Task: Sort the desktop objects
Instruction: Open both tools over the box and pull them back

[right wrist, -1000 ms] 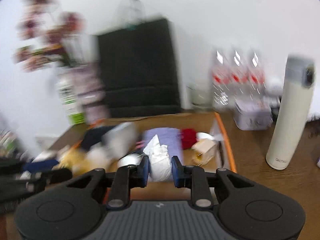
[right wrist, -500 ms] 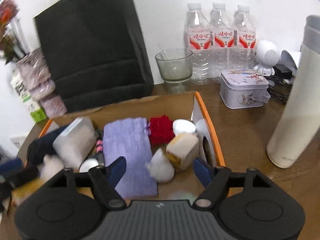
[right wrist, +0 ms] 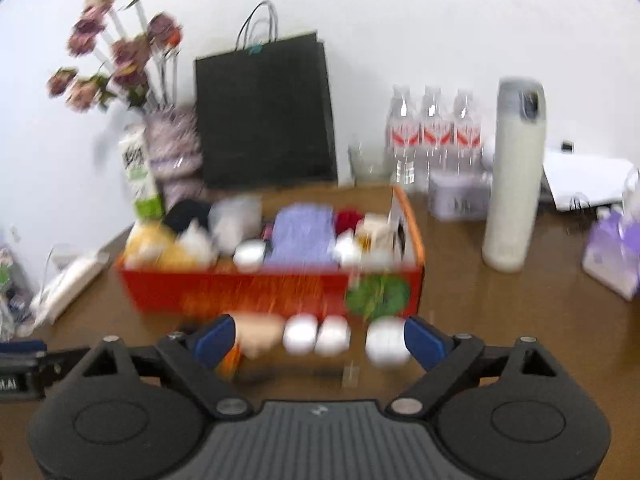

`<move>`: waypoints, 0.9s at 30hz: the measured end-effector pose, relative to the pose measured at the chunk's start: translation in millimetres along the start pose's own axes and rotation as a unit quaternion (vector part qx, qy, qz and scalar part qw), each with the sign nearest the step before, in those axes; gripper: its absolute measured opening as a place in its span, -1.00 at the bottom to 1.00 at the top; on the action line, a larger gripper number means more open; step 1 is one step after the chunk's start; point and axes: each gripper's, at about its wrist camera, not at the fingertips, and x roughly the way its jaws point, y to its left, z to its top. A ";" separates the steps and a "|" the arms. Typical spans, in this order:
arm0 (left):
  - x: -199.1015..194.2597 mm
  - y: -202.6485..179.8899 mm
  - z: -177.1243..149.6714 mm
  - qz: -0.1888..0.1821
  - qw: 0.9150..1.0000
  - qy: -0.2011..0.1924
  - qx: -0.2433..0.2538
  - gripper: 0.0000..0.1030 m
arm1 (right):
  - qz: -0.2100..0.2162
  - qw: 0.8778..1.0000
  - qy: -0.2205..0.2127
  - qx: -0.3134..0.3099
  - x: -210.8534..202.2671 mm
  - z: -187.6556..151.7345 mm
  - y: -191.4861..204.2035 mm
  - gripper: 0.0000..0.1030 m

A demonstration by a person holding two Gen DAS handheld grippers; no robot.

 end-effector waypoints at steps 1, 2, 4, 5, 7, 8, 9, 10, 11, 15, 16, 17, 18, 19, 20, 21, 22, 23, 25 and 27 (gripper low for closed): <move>-1.9 0.7 -8.2 0.003 1.000 0.006 0.004 1.00 | 0.003 1.000 0.010 0.001 -5.0 -13.6 2.3 0.77; -4.0 0.8 -15.3 0.005 1.000 0.010 0.009 1.00 | 0.006 1.000 0.021 -0.002 -8.0 -23.9 5.2 0.77; -6.0 -0.6 -28.4 0.009 1.000 0.004 0.029 1.00 | 0.009 0.999 0.034 -0.025 -14.3 -41.5 12.6 0.77; -5.4 -2.8 -33.5 0.022 0.999 0.002 0.044 1.00 | 0.003 0.999 0.036 -0.033 -17.3 -49.3 17.5 0.77; -2.5 -5.7 -41.3 0.040 0.997 0.009 0.072 1.00 | -0.006 0.998 0.046 -0.037 -20.6 -63.1 22.9 0.77; -1.2 -6.0 -40.5 0.034 0.996 0.019 0.074 1.00 | 0.001 0.998 0.050 -0.041 -20.4 -67.6 24.9 0.77; -0.3 -4.8 -39.8 0.025 0.997 0.024 0.071 1.00 | 0.010 0.997 0.055 -0.045 -20.5 -71.0 25.9 0.77; 1.6 -3.5 -41.3 0.018 0.997 0.029 0.068 1.00 | 0.010 0.997 0.056 -0.049 -19.8 -72.9 27.1 0.77; 3.6 -5.1 -40.9 0.023 0.997 0.030 0.074 1.00 | 0.005 0.997 0.052 -0.052 -21.7 -74.2 28.3 0.77; 4.5 -7.5 -43.6 0.028 0.996 0.030 0.080 1.00 | 0.005 0.997 0.061 -0.048 -16.2 -73.2 27.7 0.94; 4.1 -6.9 -43.7 0.028 0.996 0.030 0.079 1.00 | 0.005 0.997 0.061 -0.046 -16.1 -73.0 26.9 0.95; 4.2 -6.7 -43.6 0.028 0.996 0.030 0.079 1.00 | 0.003 0.997 0.062 -0.046 -15.8 -73.0 26.6 0.98; 4.6 -7.1 -43.5 0.028 0.996 0.031 0.081 1.00 | 0.003 0.997 0.064 -0.048 -14.7 -73.0 26.7 1.00; 5.0 -6.9 -43.4 0.028 0.996 0.031 0.081 1.00 | -0.001 0.996 0.066 -0.054 -14.5 -74.0 28.7 1.00; 5.2 -6.3 -43.1 0.027 0.996 0.031 0.080 1.00 | -0.003 0.996 0.067 -0.058 -14.2 -74.5 30.0 1.00; 5.2 -6.8 -43.0 0.028 0.996 0.031 0.080 1.00 | -0.003 0.996 0.067 -0.059 -14.8 -74.6 30.1 1.00; 5.2 -6.6 -42.8 0.027 0.996 0.032 0.081 1.00 | -0.002 0.996 0.067 -0.058 -14.9 -74.6 29.7 1.00; 5.2 -6.9 -43.0 0.027 0.996 0.032 0.080 1.00 | -0.003 0.996 0.067 -0.057 -15.4 -74.8 29.6 1.00; 5.2 -7.0 -43.1 0.028 0.996 0.032 0.080 1.00 | -0.005 0.996 0.067 -0.056 -15.5 -75.0 30.1 1.00; 5.1 -7.3 -43.3 0.028 0.996 0.031 0.080 1.00 | -0.005 0.996 0.067 -0.056 -15.7 -74.8 29.2 1.00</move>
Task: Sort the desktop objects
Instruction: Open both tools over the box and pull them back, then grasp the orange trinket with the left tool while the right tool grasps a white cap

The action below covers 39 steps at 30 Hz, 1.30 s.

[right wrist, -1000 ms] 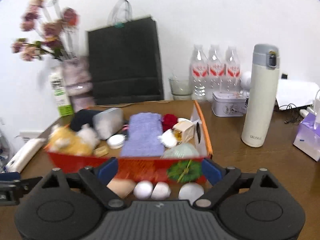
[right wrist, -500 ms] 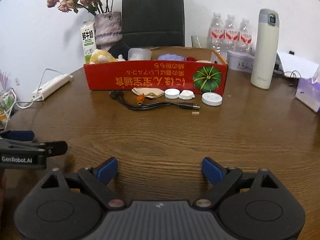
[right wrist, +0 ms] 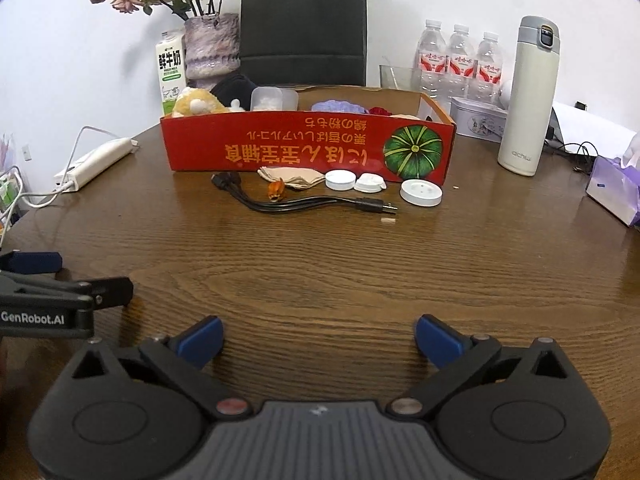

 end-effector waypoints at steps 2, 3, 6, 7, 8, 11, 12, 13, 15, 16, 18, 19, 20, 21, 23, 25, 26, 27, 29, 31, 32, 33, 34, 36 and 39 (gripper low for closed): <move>-0.2 -0.1 0.0 0.000 1.000 0.000 0.000 1.00 | 0.000 1.000 0.000 0.000 0.3 0.2 0.0 1.00; -0.2 -0.3 0.1 0.000 1.000 0.000 0.000 1.00 | 0.001 1.000 0.000 0.000 0.7 0.4 -0.2 1.00; -0.2 -0.4 0.2 0.000 1.000 0.000 0.000 1.00 | 0.001 1.000 0.000 0.000 1.1 0.8 -0.4 1.00; -0.2 -0.4 0.3 0.000 1.000 0.000 0.000 1.00 | 0.001 1.000 0.000 0.000 1.1 0.9 -0.4 1.00; -0.2 -0.7 0.4 0.000 1.000 0.000 0.000 1.00 | 0.001 1.000 0.000 0.000 1.2 1.0 -0.4 1.00; 0.0 -0.5 0.7 0.000 1.000 0.000 0.000 1.00 | 0.002 1.000 0.001 -0.004 1.4 1.2 -0.5 1.00; 0.1 -0.8 0.7 0.000 1.000 0.000 0.000 1.00 | 0.005 1.000 0.002 -0.006 2.2 1.8 -1.2 1.00; 0.2 -1.1 0.6 -0.001 1.000 0.000 0.000 1.00 | 0.008 1.000 0.003 -0.008 2.7 2.5 -1.0 1.00; 0.6 -1.2 1.3 -0.005 1.000 0.001 0.003 1.00 | 0.012 1.000 0.004 -0.012 3.4 3.0 0.6 1.00; 1.3 -0.6 2.5 -0.009 1.000 0.001 0.002 1.00 | 0.016 1.000 0.004 -0.015 3.9 3.5 1.0 1.00; 5.9 2.1 10.2 -0.033 0.999 -0.001 -0.003 1.00 | 0.024 1.000 0.005 -0.020 5.1 4.9 2.2 1.00; 10.5 3.3 18.3 -0.052 0.999 0.004 -0.007 1.00 | 0.031 0.999 0.003 -0.021 6.4 7.5 1.1 0.97; 15.5 4.2 28.0 -0.066 0.998 0.009 -0.013 0.99 | 0.037 0.999 -0.004 -0.016 8.0 12.8 -3.0 0.84; 21.2 4.8 39.8 -0.076 0.997 0.009 -0.022 0.99 | 0.041 0.999 -0.010 -0.010 9.7 19.2 -6.9 0.70; 32.6 1.5 62.1 -0.090 0.995 -0.009 -0.029 0.96 | 0.041 0.999 -0.032 0.002 16.1 39.1 -20.6 0.62; 47.8 -8.1 85.4 -0.089 0.996 -0.028 -0.015 0.70 | 0.025 0.998 -0.050 0.004 27.8 58.8 -34.0 0.62; 55.0 -14.8 95.7 -0.078 0.996 -0.034 -0.006 0.54 | 0.005 0.998 -0.054 0.007 37.8 70.0 -42.5 0.61; 62.8 -22.8 105.7 -0.079 0.996 -0.038 0.007 0.52 | -0.006 0.998 -0.055 0.011 45.4 77.5 -47.9 0.57; 79.1 -38.1 118.4 -0.123 0.991 -0.032 0.036 0.53 | -0.024 0.998 -0.051 0.020 64.6 91.8 -63.5 0.51; 94.1 -52.3 124.7 -0.146 0.988 -0.026 0.051 0.52 | -0.036 0.998 -0.038 0.027 80.6 100.6 -76.2 0.42; 100.5 -60.6 126.1 -0.146 0.987 -0.022 0.063 0.52 | -0.039 0.998 -0.031 0.029 87.8 104.2 -81.3 0.32; 105.5 -70.0 126.5 -0.142 0.986 -0.015 0.083 0.52 | -0.039 0.999 -0.025 0.028 92.5 105.7 -85.6 0.28; 109.3 -77.1 125.4 -0.134 0.986 -0.010 0.102 0.52 | -0.038 0.999 -0.021 0.029 96.4 105.9 -89.0 0.27; 113.8 -84.7 117.9 -0.123 0.985 -0.006 0.123 0.47 | -0.030 0.999 -0.018 0.036 102.5 102.2 -94.9 0.15; 112.0 -81.2 105.8 -0.108 0.988 0.003 0.112 0.23 | -0.022 0.998 -0.020 0.047 107.0 97.2 -99.2 -0.21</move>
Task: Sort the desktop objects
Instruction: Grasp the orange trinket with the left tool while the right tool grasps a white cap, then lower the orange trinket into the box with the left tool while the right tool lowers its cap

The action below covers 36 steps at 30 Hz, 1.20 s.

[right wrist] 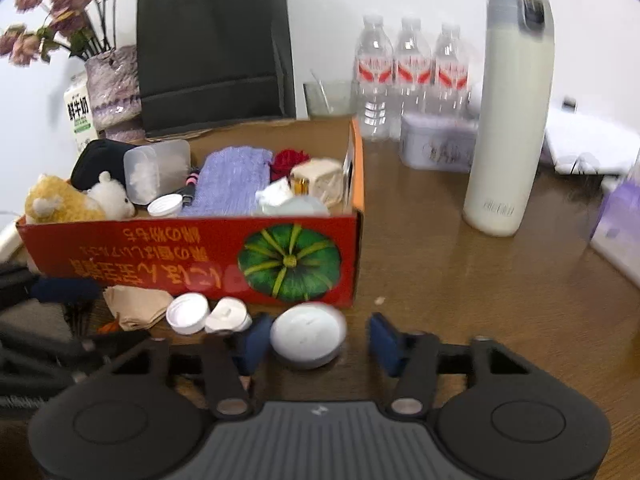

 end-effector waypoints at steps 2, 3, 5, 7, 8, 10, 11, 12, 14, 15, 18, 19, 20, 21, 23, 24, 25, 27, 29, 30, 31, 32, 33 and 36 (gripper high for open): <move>-5.4 3.0 -4.4 -0.022 1.000 -0.004 -0.009 -0.29 | 0.002 1.000 -0.001 -0.003 -1.7 -1.7 1.7 -0.26; -6.7 2.1 -5.4 -0.020 1.000 -0.006 -0.003 -0.42 | 0.006 1.000 -0.001 -0.008 -2.5 -2.8 3.5 -0.26; -9.5 0.6 -6.7 -0.021 1.000 -0.005 -0.012 -0.71 | 0.006 1.000 -0.002 -0.018 -2.7 -3.8 7.9 -0.26; -13.0 -0.4 -8.3 -0.020 0.999 -0.004 -0.034 -0.72 | 0.015 1.000 -0.001 -0.020 -4.6 -2.7 11.0 -0.26; -16.1 -1.1 -9.5 -0.018 0.999 -0.002 -0.045 -0.72 | 0.021 1.000 -0.003 -0.020 -6.8 -2.9 12.3 -0.26; -30.3 -6.2 -11.7 -0.017 0.998 -0.017 -0.056 -0.72 | 0.023 0.999 -0.027 -0.033 -19.4 -1.8 17.8 -0.26; -41.2 -9.5 -13.2 -0.015 0.998 -0.034 -0.058 -0.72 | 0.026 0.998 -0.046 -0.040 -27.5 -1.6 20.7 -0.26; -55.2 -12.5 -15.6 -0.013 0.997 -0.053 -0.062 -0.72 | 0.032 0.997 -0.063 -0.044 -35.5 -2.2 22.9 -0.26; -79.0 -14.8 -23.1 -0.016 0.994 -0.080 -0.079 -0.72 | 0.036 0.996 -0.078 -0.037 -54.5 -6.5 27.4 -0.26; -88.5 -14.1 -29.2 -0.024 0.992 -0.084 -0.095 -0.72 | 0.037 0.996 -0.079 -0.033 -62.4 -10.2 29.9 -0.26; -103.5 -13.3 -53.2 -0.040 0.989 -0.054 -0.130 -0.72 | 0.064 0.995 -0.075 -0.020 -93.1 -37.0 38.6 -0.26; -109.7 -14.7 -62.2 -0.032 0.990 -0.049 -0.131 -0.72 | 0.079 0.995 -0.067 -0.014 -103.3 -50.0 40.6 -0.26; -116.8 -15.9 -70.5 -0.026 0.990 -0.048 -0.127 -0.72 | 0.091 0.994 -0.057 -0.009 -112.0 -62.1 42.5 -0.26; -125.8 -16.0 -79.7 -0.020 0.991 -0.049 -0.125 -0.72 | 0.100 0.994 -0.046 -0.007 -120.5 -74.0 44.8 -0.26; -141.3 -12.4 -93.3 -0.017 0.990 -0.047 -0.133 -0.72 | 0.098 0.995 -0.027 -0.007 -134.3 -92.6 49.7 -0.26; -147.5 -11.2 -98.9 -0.014 0.989 -0.045 -0.141 -0.72 | 0.092 0.995 -0.021 -0.010 -142.3 -99.5 53.9 -0.26; -153.7 -9.5 -103.6 -0.013 0.988 -0.047 -0.146 -0.72 | 0.090 0.996 -0.015 -0.015 -151.1 -106.5 58.8 -0.26; -165.9 -8.6 -111.0 -0.013 0.986 -0.058 -0.155 -0.72 | 0.094 0.995 -0.014 -0.024 -162.7 -113.1 66.7 -0.26; -177.2 -8.0 -114.8 -0.013 0.986 -0.067 -0.155 -0.72 | 0.099 0.994 -0.020 -0.037 -172.2 -114.3 78.9 -0.26; -182.7 -7.7 -115.1 -0.009 0.985 -0.073 -0.153 -0.72 | 0.100 0.994 -0.024 -0.042 -173.4 -113.0 83.2 -0.26; -186.6 -6.7 -114.5 -0.004 0.985 -0.080 -0.150 -0.72 | 0.100 0.993 -0.030 -0.049 -175.6 -112.2 86.9 -0.26; -190.4 -4.9 -113.4 0.000 0.985 -0.087 -0.147 -0.72 | 0.097 0.993 -0.037 -0.056 -178.2 -109.8 89.9 -0.26; -192.8 -1.7 -111.7 0.001 0.985 -0.092 -0.146 -0.72 | 0.096 0.993 -0.043 -0.059 -181.5 -108.2 91.2 -0.26; -192.6 6.8 -101.8 0.009 0.983 -0.101 -0.154 -0.72 | 0.094 0.993 -0.054 -0.055 -183.0 -98.3 88.0 -0.26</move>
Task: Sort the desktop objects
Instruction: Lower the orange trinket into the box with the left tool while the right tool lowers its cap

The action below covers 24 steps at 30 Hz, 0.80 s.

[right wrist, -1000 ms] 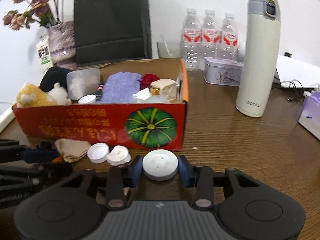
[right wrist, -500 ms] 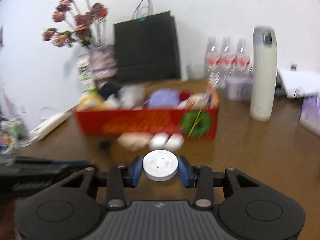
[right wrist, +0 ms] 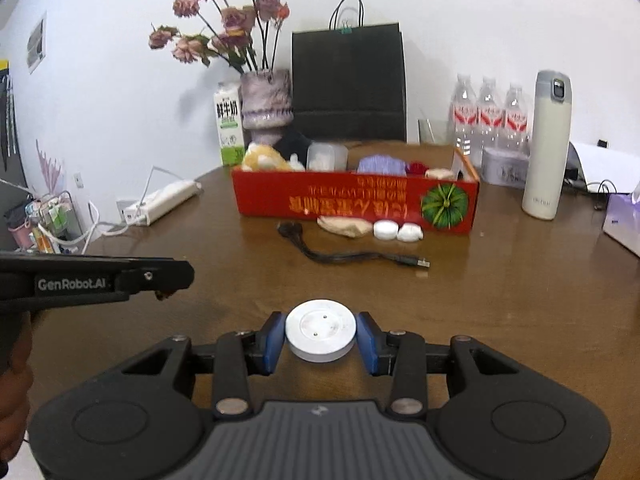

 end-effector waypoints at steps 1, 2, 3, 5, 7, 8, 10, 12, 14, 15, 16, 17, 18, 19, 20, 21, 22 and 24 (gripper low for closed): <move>4.3 1.1 8.9 0.000 1.000 -0.003 0.000 -0.72 | -0.004 1.000 -0.002 0.001 0.8 5.4 -3.5 -0.26; 8.3 1.0 20.0 -0.003 1.000 -0.009 0.005 -0.72 | -0.005 1.000 -0.005 0.003 2.1 11.4 -7.2 -0.26; 11.5 0.7 33.2 -0.007 1.000 -0.021 0.010 -0.72 | -0.006 1.000 -0.009 0.005 4.2 19.1 -12.5 -0.26; 23.7 0.2 64.8 -0.017 0.999 -0.044 0.020 -0.72 | -0.011 1.000 -0.024 0.011 10.0 41.3 -25.1 -0.26; 46.0 -1.6 97.5 -0.024 0.998 -0.048 0.027 -0.72 | -0.023 0.999 -0.042 0.011 18.3 67.5 -37.2 -0.26; 63.1 -1.9 114.4 -0.025 0.998 -0.048 0.026 -0.72 | -0.027 0.998 -0.050 0.010 25.2 84.7 -44.3 -0.26; 102.8 -4.6 138.3 -0.025 0.999 -0.033 0.030 -0.72 | -0.022 0.998 -0.062 0.021 42.6 115.8 -61.0 -0.26; 149.6 -9.3 157.3 -0.012 0.999 -0.006 0.050 -0.72 | -0.005 0.998 -0.045 0.052 70.6 149.3 -81.5 -0.26; 194.7 -8.2 171.2 0.001 0.998 0.034 0.047 -0.72 | -0.012 0.998 -0.023 0.062 109.5 179.1 -98.2 -0.26; 213.5 -3.9 175.7 0.005 0.998 0.056 0.028 -0.72 | -0.027 0.998 0.000 0.058 133.3 189.9 -103.5 -0.26; 229.5 0.1 178.1 -0.004 0.997 0.080 0.015 -0.72 | -0.043 0.997 0.029 0.055 159.4 197.4 -109.0 -0.26; 245.1 2.5 179.0 -0.021 0.994 0.105 0.009 -0.72 | -0.048 0.996 0.059 0.053 184.8 200.6 -113.3 -0.26; 256.6 3.2 177.5 -0.034 0.992 0.124 0.014 -0.70 | -0.046 0.994 0.081 0.057 202.7 201.3 -117.2 -0.26; 264.3 2.4 176.0 -0.028 0.991 0.131 0.023 -0.66 | -0.042 0.992 0.104 0.060 221.2 199.6 -121.3 -0.26; 268.2 2.0 174.3 -0.010 0.992 0.119 0.031 -0.45 | -0.038 0.990 0.118 0.062 237.7 197.3 -125.1 -0.26; 268.7 2.2 172.6 0.000 0.994 0.106 0.035 -0.24 | -0.039 0.990 0.117 0.066 247.9 194.4 -128.6 -0.19; 267.7 4.4 171.8 0.002 0.995 0.094 0.035 0.14 | -0.045 0.990 0.117 0.071 252.7 190.1 -129.7 -0.09; 261.2 9.4 172.5 -0.004 0.996 0.083 0.024 0.22 | -0.057 0.989 0.102 0.089 250.1 185.8 -133.2 0.21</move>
